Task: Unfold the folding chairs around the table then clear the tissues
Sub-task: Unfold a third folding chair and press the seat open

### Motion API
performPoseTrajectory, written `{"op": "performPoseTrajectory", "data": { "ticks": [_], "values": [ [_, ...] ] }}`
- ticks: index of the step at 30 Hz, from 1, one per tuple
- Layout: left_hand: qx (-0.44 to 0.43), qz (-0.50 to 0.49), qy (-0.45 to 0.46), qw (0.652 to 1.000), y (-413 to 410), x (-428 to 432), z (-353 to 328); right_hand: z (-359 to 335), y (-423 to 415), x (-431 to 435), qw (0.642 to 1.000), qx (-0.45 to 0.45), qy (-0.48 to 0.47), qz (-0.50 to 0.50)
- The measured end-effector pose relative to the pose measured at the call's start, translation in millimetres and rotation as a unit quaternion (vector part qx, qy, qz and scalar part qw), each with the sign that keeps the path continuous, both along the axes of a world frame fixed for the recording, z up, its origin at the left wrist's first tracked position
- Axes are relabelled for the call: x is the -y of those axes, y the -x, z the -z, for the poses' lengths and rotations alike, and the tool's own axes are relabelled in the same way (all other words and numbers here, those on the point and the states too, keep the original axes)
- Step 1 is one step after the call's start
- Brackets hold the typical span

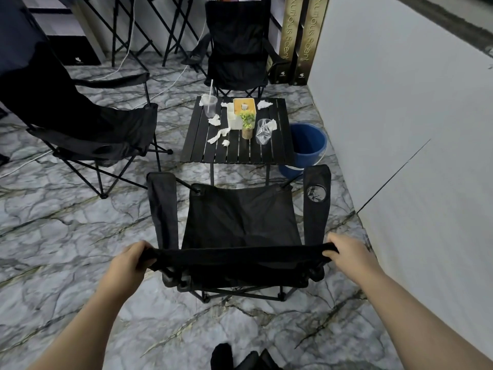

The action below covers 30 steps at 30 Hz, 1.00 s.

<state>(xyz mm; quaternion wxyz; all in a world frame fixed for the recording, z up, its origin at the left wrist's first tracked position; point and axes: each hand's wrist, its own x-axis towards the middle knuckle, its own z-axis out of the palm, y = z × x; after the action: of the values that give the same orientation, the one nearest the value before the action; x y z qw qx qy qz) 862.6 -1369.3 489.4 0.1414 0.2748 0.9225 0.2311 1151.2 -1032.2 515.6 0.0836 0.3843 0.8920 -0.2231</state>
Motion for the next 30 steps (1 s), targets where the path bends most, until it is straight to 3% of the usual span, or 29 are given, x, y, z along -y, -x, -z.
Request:
{"op": "performPoseTrajectory", "data": {
  "ticks": [5,11,13,16,21,24,30],
  "values": [
    [-0.005,0.01,0.004,1.0,1,-5,-7,1,-4,-8,0.999,-0.007,0.034,-0.023],
    [0.053,0.037,0.008,0.998,0,-11,-27,-15,-3,-27,0.965,-0.035,0.258,0.006],
    [0.059,0.028,-0.016,0.998,-5,-22,-32,-19,5,-32,0.954,-0.056,0.292,0.021],
    [0.107,0.032,-0.042,0.993,-7,-51,-36,-18,34,-38,0.961,-0.065,0.269,0.017],
    [0.159,0.052,0.124,0.978,44,-97,-16,5,112,-54,0.965,-0.037,0.26,-0.016],
    [0.211,0.064,0.105,0.97,86,-128,6,36,152,-68,0.965,-0.01,0.263,0.003],
    [0.175,0.135,0.115,0.969,151,-202,79,104,202,-100,0.972,0.051,0.223,0.06]
  ]
}}
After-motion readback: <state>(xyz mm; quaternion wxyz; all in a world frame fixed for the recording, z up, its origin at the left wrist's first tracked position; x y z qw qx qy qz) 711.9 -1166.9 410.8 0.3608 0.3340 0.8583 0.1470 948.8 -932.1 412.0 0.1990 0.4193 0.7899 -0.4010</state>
